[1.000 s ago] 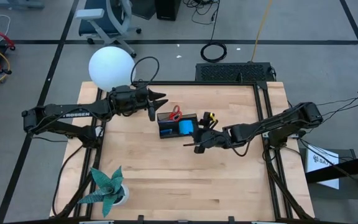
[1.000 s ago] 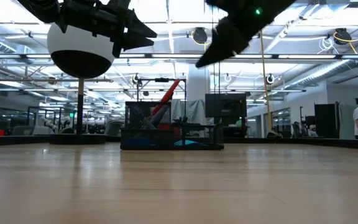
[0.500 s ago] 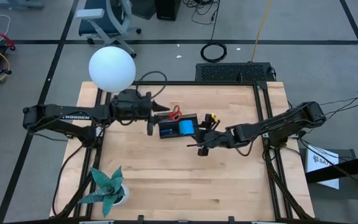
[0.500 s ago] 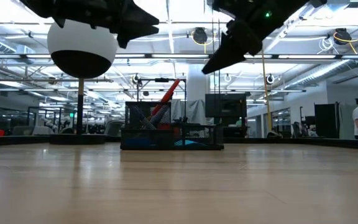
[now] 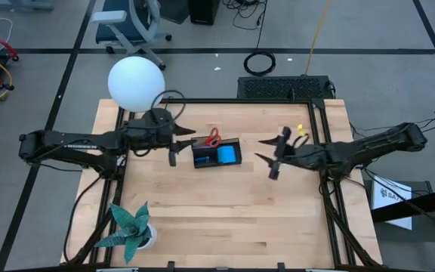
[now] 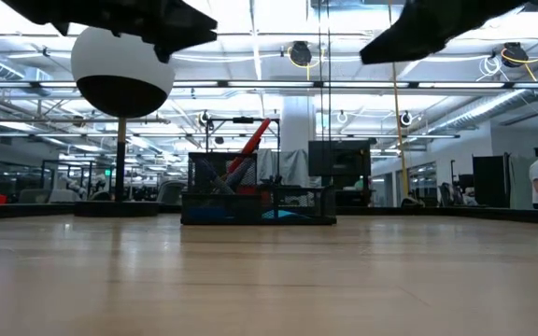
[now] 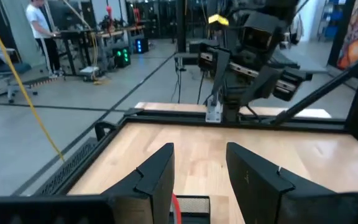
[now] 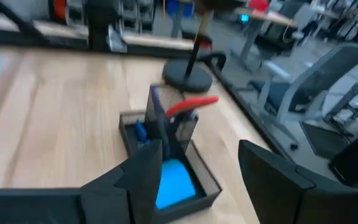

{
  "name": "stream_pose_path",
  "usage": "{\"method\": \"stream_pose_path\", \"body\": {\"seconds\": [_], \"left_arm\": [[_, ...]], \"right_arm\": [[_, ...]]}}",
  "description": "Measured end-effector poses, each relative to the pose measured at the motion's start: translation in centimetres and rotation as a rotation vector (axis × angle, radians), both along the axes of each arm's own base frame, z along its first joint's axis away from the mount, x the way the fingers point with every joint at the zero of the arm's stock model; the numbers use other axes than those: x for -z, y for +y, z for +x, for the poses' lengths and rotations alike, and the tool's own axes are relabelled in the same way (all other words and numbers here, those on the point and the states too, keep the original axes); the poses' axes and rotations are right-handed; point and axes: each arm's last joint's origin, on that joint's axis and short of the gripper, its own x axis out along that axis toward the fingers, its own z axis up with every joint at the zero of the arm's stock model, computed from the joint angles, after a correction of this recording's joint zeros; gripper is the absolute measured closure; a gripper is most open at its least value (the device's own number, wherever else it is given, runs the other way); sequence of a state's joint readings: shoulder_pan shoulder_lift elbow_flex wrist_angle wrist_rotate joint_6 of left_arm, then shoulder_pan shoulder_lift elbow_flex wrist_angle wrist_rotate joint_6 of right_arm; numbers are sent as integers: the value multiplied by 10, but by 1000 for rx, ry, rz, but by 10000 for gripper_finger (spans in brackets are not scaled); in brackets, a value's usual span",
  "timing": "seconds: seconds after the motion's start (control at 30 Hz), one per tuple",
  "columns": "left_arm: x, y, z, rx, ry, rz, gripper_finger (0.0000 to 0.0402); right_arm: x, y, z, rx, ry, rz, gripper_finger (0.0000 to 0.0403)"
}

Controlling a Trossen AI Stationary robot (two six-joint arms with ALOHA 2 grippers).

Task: Pick and place office supplies into organizer
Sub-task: Return to Home Position

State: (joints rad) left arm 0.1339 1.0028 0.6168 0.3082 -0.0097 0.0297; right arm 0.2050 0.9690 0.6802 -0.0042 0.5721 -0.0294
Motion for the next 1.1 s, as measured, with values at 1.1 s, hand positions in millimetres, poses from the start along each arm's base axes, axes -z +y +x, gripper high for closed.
{"method": "stream_pose_path", "body": {"seconds": [1.1], "left_arm": [[2, -13, -114, 11, -342, 30, 250]], "right_arm": [[-5, -24, -123, -52, -475, 89, 200]]}}
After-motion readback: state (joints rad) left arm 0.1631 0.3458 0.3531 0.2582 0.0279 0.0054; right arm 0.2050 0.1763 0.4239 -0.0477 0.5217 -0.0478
